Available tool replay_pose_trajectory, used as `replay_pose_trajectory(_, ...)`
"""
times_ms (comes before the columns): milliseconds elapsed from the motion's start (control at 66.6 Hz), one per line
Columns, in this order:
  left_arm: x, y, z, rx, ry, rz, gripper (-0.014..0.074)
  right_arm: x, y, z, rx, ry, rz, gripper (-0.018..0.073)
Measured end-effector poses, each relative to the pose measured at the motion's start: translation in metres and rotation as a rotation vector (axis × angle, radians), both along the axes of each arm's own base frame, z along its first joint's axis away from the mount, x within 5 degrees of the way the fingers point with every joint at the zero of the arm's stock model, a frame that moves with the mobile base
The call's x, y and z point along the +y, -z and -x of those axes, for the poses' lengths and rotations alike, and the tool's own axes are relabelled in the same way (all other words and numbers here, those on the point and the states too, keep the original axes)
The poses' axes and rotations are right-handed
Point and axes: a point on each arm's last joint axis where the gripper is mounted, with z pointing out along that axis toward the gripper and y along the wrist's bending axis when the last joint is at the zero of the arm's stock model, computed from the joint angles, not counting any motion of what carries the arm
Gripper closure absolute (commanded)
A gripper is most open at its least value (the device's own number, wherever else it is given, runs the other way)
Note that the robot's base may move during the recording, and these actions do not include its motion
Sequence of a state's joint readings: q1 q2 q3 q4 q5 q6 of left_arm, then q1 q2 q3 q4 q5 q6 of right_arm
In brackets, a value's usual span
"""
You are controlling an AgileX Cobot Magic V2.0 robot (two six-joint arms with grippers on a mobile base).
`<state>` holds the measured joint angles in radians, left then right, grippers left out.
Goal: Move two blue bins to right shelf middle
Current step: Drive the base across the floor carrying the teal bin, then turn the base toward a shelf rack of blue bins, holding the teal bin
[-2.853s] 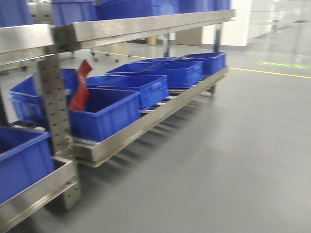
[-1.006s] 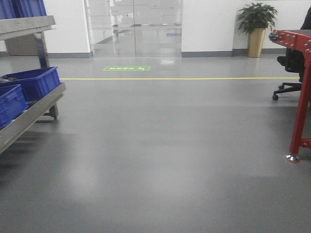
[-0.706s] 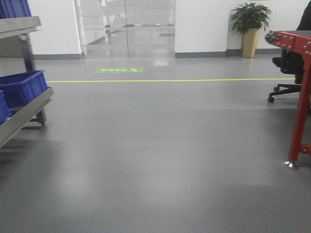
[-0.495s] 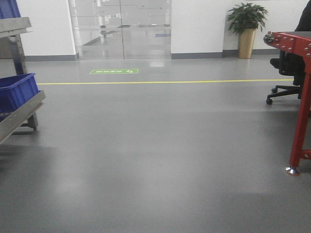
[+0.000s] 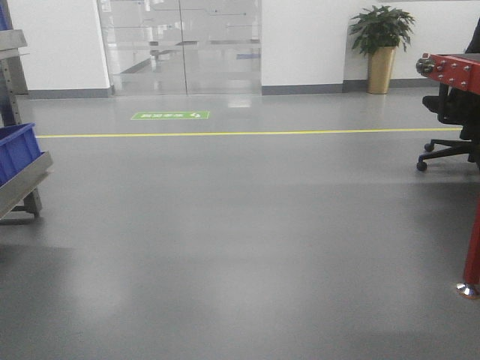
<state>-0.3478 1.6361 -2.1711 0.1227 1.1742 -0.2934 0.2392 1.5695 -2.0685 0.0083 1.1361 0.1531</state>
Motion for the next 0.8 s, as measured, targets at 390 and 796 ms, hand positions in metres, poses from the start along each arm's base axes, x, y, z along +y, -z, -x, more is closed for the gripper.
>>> replay_pose_trajectory(390,0.0000,-0.0002,-0.0001,-0.002,0.000,0.001,0.0707,0.0000,0.0000,0.0000,0.000,0.000,0.000,0.0727)
replay_pose_trajectory(796,-0.0002,-0.0003,-0.0001,-0.003,0.001,0.002,0.0707,-0.0002,0.0000,0.0000,0.000,0.001,0.002,0.0727)
